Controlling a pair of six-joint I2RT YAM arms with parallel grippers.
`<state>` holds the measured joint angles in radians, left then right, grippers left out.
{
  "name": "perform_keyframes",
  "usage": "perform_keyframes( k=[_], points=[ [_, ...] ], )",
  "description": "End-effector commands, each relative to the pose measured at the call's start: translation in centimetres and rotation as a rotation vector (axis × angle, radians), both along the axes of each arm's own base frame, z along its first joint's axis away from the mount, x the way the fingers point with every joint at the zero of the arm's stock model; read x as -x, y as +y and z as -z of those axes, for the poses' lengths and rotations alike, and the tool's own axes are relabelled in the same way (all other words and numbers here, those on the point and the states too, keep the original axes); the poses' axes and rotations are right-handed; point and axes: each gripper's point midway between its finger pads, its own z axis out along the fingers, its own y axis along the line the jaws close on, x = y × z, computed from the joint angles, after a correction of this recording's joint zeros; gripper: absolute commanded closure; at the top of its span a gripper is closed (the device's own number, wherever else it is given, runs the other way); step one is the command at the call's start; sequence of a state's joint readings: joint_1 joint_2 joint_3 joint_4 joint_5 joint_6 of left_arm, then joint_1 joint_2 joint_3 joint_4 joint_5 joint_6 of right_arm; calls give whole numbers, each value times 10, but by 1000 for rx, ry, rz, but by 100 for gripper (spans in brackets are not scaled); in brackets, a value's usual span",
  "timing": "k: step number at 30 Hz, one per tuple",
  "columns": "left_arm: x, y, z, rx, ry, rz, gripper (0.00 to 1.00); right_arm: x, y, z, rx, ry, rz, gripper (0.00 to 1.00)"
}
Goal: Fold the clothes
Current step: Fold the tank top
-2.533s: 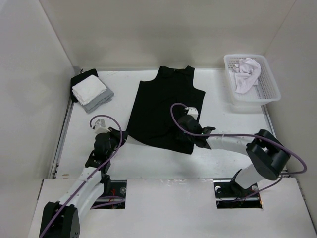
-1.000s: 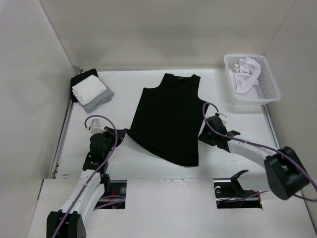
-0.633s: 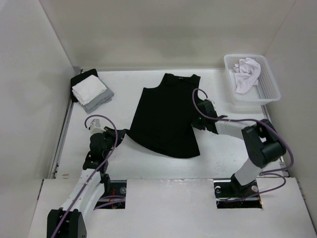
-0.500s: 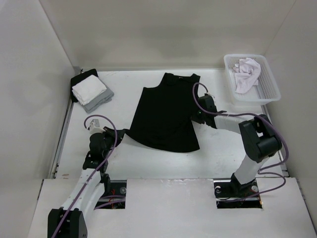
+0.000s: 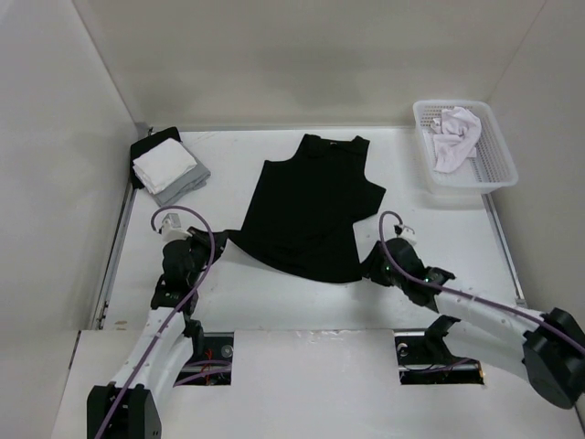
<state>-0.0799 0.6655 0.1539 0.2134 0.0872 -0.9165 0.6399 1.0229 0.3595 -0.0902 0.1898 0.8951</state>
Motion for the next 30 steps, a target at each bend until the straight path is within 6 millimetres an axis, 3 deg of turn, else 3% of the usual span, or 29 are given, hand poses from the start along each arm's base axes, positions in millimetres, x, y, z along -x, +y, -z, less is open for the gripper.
perform_keyframes(
  k=[1, 10, 21, 28, 30],
  points=[
    [-11, 1, -34, -19, -100, -3, 96, 22, -11, 1, 1, 47, 95, 54],
    [-11, 4, -35, -14, -101, -30, 97, 29, 8, 12, -2, 99, 58, 60],
    [-9, -1, -30, -17, -96, -11, 96, 20, 12, 19, -8, 108, 57, 64],
    [-10, -1, -30, -15, -97, -10, 96, 18, 21, 23, -27, 120, 32, 75],
    [-10, -1, -30, -14, -97, -10, 96, 18, 21, 24, -31, 120, 33, 82]
  ],
)
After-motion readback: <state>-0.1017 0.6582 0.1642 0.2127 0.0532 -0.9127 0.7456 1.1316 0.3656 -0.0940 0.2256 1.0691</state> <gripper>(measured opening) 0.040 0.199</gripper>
